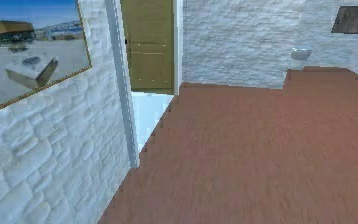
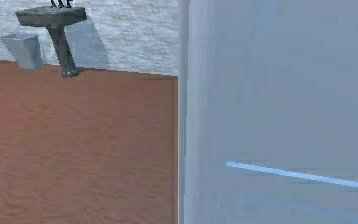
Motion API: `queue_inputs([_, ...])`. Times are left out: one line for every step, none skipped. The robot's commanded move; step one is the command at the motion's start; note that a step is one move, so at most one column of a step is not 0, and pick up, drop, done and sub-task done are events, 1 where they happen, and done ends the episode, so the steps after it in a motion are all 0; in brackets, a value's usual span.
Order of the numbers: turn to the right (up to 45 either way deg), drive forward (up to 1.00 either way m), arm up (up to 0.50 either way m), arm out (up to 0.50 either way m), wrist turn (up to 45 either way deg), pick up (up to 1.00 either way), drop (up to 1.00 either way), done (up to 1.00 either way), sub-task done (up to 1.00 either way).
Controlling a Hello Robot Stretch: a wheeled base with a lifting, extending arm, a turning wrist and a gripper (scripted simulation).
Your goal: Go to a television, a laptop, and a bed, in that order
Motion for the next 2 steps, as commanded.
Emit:
queue_inputs([0.0,0.25,0.0,0.0,0.0,0.0,0.0,0.0,0.0])
queue_inputs([0.0,1.0,0.0,0.0,0.0,0.0,0.0,0.0,0.0])
